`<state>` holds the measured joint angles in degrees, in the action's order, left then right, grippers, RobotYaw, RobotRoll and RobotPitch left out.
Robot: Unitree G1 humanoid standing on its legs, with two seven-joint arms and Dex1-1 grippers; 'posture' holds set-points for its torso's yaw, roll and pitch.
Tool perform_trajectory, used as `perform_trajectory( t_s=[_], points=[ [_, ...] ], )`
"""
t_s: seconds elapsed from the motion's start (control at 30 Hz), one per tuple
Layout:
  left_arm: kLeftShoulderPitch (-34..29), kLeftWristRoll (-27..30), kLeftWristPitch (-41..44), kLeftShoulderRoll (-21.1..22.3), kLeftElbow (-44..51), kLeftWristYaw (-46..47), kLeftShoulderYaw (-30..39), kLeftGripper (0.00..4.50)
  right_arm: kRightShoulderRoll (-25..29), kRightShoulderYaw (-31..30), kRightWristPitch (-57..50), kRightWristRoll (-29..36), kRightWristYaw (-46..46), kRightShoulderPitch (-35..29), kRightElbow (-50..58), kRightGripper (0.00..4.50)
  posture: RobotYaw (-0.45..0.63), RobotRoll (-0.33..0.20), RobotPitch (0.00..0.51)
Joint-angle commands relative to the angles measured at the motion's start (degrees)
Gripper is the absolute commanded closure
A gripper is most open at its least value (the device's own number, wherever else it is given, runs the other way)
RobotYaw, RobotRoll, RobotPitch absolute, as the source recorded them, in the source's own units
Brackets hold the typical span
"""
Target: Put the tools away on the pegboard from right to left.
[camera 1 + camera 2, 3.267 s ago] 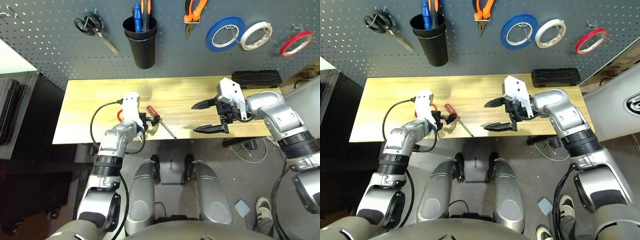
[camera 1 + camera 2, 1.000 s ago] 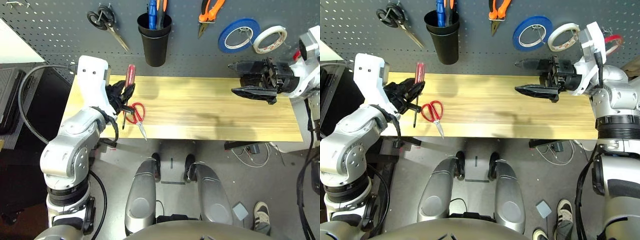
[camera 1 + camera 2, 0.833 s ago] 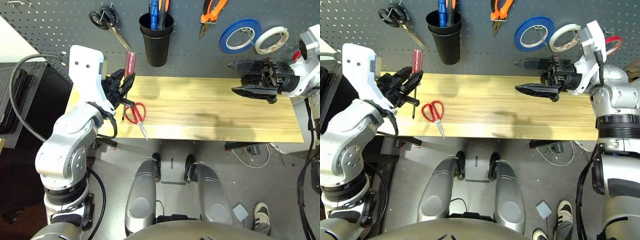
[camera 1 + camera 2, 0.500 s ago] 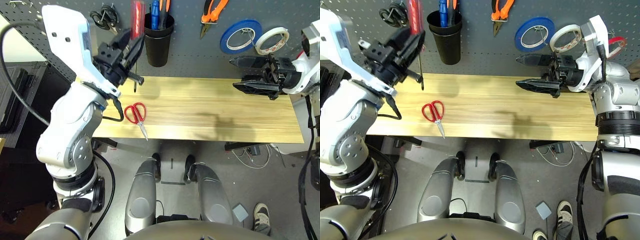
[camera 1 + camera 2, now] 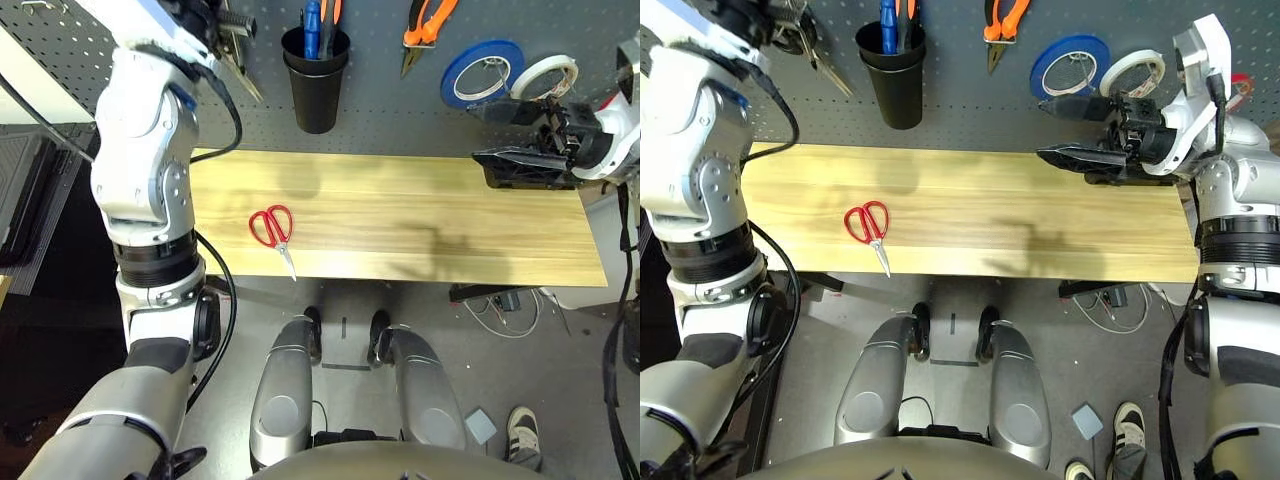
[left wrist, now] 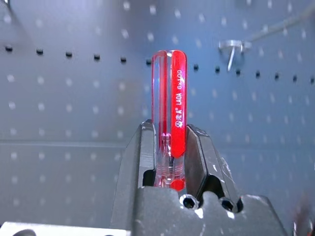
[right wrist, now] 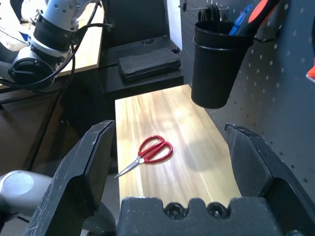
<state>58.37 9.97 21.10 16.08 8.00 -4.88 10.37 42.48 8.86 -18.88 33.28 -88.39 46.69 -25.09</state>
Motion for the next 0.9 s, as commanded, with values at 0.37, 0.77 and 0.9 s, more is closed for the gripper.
perform_trajectory(
  t_s=[0.37, 0.77, 0.9],
  points=[
    [5.1, 2.2, -8.1, -11.6, -8.6, 9.6, 2.5, 3.68, 0.1, 1.1, 1.3, -0.5, -0.4, 0.3, -1.5, 0.0, 0.04, 0.0, 0.26],
    [0.6, -2.8, -18.4, -14.5, -16.2, 6.8, -4.4, 3.68, 0.1, 2.1, 1.5, 0.1, 0.9, -0.1, -0.5, 0.0, 0.0, 0.0, 0.264],
    [-1.1, -3.6, -19.5, -14.8, -17.4, 5.1, -6.6, 3.68, -0.1, 2.3, 1.1, 0.5, 1.3, -0.7, 0.3, 0.0, 0.0, 0.0, 0.267]
  ],
)
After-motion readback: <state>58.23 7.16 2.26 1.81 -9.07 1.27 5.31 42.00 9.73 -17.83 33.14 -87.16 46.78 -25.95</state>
